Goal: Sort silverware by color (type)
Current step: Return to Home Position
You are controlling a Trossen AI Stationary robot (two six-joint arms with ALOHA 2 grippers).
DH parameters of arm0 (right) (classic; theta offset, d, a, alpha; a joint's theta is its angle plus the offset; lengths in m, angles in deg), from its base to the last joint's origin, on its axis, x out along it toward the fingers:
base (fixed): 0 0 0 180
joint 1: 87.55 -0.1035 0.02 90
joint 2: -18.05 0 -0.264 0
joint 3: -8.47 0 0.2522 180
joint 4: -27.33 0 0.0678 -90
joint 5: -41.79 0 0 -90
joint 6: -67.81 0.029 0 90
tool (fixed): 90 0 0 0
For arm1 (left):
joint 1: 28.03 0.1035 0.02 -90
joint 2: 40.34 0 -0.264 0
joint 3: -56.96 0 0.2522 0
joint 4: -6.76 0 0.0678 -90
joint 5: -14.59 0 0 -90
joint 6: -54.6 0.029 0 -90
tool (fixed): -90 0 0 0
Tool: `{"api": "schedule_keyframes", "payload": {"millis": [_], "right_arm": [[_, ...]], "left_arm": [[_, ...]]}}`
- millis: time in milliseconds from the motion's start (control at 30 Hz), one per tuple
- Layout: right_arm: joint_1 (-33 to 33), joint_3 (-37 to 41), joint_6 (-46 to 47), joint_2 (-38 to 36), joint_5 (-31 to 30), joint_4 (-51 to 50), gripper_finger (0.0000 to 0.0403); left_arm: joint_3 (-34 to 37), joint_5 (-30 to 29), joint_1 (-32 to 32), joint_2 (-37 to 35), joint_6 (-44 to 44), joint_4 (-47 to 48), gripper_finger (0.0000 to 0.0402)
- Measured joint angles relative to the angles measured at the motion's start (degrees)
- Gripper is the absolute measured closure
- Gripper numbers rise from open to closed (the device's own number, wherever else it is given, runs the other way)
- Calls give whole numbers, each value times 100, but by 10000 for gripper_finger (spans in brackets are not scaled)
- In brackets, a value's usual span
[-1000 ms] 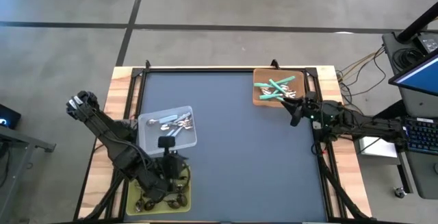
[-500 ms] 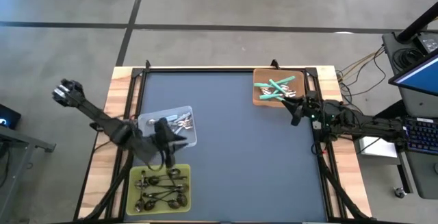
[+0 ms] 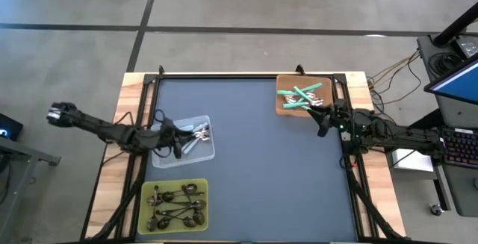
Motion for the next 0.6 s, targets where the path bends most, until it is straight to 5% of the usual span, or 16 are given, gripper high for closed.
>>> {"api": "schedule_keyframes", "payload": {"millis": [200, 600], "right_arm": [[0, 0, 0, -2, 2, 0, 289], [0, 0, 0, -2, 2, 0, 289]], "left_arm": [[383, -2, 457, -837, 69, -263, 314], [414, -373, 1168, -2768, 2121, -363, 314]]}}
